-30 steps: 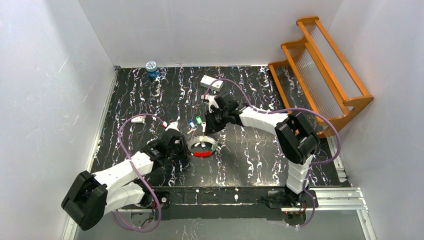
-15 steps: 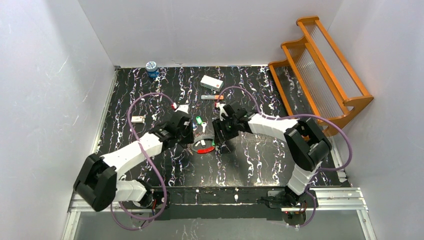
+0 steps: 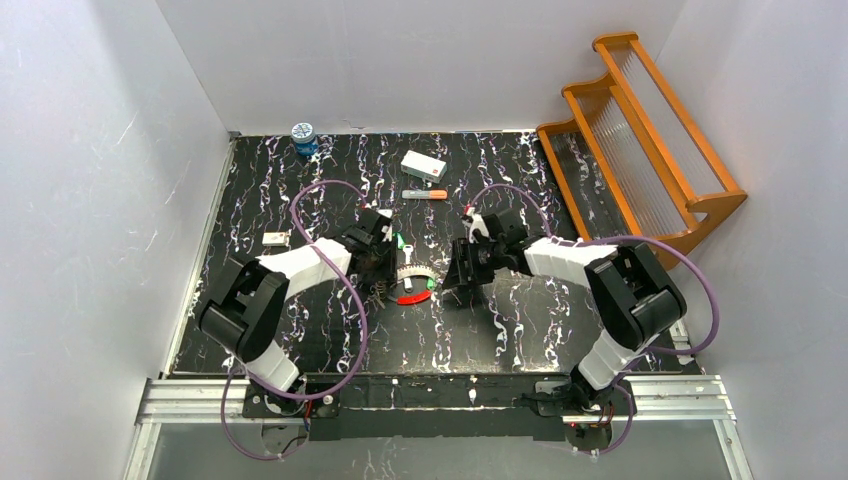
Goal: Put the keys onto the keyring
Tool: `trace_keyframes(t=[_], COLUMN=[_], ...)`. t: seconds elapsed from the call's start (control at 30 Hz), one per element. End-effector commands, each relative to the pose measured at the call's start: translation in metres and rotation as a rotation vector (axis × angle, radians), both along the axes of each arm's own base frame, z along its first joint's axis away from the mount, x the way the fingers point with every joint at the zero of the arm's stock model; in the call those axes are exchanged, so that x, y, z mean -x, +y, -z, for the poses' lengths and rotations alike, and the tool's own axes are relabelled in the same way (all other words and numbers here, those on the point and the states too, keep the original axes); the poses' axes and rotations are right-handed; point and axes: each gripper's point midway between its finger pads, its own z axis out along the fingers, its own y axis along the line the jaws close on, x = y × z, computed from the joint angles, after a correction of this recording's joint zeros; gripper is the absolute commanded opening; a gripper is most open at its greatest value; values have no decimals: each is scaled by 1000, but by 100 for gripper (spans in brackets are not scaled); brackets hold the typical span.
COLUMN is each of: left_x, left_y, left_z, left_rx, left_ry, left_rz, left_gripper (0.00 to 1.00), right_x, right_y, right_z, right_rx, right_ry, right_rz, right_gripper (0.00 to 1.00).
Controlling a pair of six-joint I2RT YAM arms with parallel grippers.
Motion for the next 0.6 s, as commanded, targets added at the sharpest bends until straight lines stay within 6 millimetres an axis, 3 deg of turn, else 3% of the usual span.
trace_keyframes(t=[0.0, 0.17, 0.3, 0.43, 0.57], left_x=[27, 54, 76, 85, 77], left_y=[3, 17, 28, 40, 51], left_z=[13, 24, 29, 25, 8], left_rx=[26, 25, 39, 25, 4], left_ry=[92, 142, 173, 151, 65], left_rz=[10, -41, -89, -127, -147], left_gripper=[33, 31, 29, 28, 29], right_x=[-14, -24, -26, -27, -24], right_y=[7, -5, -2, -1, 2], right_z=[-24, -32, -35, -32, -27], right_rx=[-177, -269, -305, -285, -211], right_ry=[-44, -50, -48, -63, -95], right_rz=[-10, 5, -18, -28, -52], right_gripper=[61, 58, 53, 49, 46])
